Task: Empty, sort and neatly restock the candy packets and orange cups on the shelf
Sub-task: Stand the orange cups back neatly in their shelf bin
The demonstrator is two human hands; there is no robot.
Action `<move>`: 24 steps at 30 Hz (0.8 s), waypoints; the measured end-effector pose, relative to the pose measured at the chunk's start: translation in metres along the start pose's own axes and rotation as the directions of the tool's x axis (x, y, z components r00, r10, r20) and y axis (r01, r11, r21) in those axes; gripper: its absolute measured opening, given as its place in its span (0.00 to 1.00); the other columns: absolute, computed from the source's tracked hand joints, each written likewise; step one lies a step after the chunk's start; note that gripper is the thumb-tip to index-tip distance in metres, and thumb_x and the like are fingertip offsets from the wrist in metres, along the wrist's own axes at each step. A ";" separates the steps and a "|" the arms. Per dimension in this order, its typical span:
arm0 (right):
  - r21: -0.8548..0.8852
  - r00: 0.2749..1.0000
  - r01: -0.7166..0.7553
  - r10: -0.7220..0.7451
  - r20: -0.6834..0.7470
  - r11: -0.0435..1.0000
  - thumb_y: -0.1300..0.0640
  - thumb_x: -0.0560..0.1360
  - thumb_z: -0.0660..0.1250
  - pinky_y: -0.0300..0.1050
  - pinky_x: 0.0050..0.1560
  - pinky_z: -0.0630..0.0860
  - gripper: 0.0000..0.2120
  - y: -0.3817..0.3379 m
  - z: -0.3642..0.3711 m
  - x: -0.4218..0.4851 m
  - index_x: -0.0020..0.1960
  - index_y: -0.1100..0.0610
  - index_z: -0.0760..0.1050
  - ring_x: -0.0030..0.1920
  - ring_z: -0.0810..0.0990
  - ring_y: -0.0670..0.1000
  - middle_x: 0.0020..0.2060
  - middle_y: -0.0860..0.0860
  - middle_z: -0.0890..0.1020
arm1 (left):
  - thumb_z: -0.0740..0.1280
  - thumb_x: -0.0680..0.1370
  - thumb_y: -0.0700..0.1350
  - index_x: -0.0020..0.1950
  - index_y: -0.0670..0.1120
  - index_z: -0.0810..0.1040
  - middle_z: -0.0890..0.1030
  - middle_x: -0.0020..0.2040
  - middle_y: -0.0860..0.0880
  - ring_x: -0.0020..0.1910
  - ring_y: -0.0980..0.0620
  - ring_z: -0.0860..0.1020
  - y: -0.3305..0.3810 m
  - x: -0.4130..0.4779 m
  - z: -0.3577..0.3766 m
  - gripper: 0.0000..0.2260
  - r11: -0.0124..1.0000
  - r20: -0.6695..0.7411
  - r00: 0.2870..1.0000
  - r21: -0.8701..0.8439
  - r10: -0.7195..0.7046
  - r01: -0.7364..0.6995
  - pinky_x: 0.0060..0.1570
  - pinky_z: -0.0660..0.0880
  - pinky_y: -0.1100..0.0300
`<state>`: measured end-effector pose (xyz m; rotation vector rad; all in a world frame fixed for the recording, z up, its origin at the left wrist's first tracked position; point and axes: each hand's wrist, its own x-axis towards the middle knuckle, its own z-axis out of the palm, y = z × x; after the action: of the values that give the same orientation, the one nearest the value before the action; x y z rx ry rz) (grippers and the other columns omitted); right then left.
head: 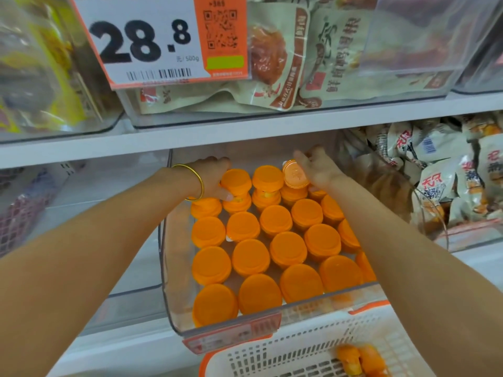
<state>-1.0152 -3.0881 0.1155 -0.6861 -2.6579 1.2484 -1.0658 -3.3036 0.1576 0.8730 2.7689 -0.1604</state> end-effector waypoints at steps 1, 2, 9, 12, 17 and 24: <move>-0.003 1.000 0.021 -0.021 0.014 1.000 0.47 0.81 0.56 0.54 0.47 0.79 0.23 0.003 -0.001 -0.002 0.70 0.60 0.63 0.61 0.74 0.61 0.66 0.58 0.69 | 0.68 0.76 0.49 0.69 0.42 0.64 0.70 0.65 0.41 0.61 0.43 0.72 -0.003 0.004 0.003 0.26 1.000 -0.003 1.000 0.007 -0.009 0.009 0.57 0.70 0.54; -0.024 0.998 0.057 -0.057 0.028 0.998 0.48 0.81 0.56 0.53 0.46 0.79 0.22 0.005 -0.003 -0.006 0.70 0.60 0.64 0.60 0.75 0.61 0.66 0.58 0.70 | 0.68 0.75 0.50 0.69 0.42 0.64 0.71 0.64 0.41 0.61 0.43 0.73 -0.004 0.002 0.003 0.26 1.000 -0.018 1.000 0.003 -0.008 0.008 0.57 0.71 0.54; -0.166 0.973 0.171 -0.193 -0.128 0.971 0.52 0.82 0.55 0.42 0.45 0.64 0.18 0.006 -0.001 -0.005 0.53 0.65 0.76 0.55 0.76 0.59 0.51 0.62 0.78 | 0.74 0.70 0.48 0.73 0.46 0.59 0.73 0.61 0.42 0.56 0.44 0.74 -0.012 0.007 0.007 0.36 0.999 0.078 0.997 0.041 -0.005 0.002 0.52 0.76 0.53; -0.090 0.984 0.046 -0.060 -0.167 0.995 0.51 0.83 0.54 0.43 0.40 0.65 0.21 0.009 -0.001 0.001 0.37 0.62 0.72 0.43 0.76 0.55 0.36 0.57 0.75 | 0.74 0.70 0.48 0.74 0.46 0.58 0.73 0.62 0.42 0.57 0.43 0.74 -0.011 0.007 0.010 0.37 0.999 0.057 0.998 0.038 -0.011 0.009 0.53 0.76 0.52; -0.079 0.994 0.031 -0.039 -0.106 0.996 0.49 0.82 0.53 0.50 0.45 0.75 0.19 0.021 0.003 -0.002 0.60 0.61 0.74 0.46 0.79 0.60 0.43 0.59 0.78 | 0.65 0.74 0.61 0.77 0.54 0.42 0.58 0.73 0.41 0.71 0.39 0.58 0.000 0.002 0.024 0.41 1.000 -0.031 0.999 -0.006 0.014 -0.014 0.66 0.61 0.46; -0.518 0.947 0.310 -0.304 0.099 0.797 0.45 0.82 0.50 0.58 0.66 0.63 0.20 0.028 0.007 -0.004 0.73 0.46 0.63 0.67 0.64 0.61 0.70 0.52 0.66 | 0.50 0.77 0.66 0.74 0.60 0.32 0.38 0.77 0.47 0.76 0.44 0.40 0.021 0.004 0.036 0.34 0.974 0.006 0.989 0.173 0.150 -0.149 0.72 0.46 0.39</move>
<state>-1.0042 -3.0796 0.0903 -0.2661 -2.9797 0.4282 -1.0506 -3.2903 0.1214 1.1222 2.7129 -0.3773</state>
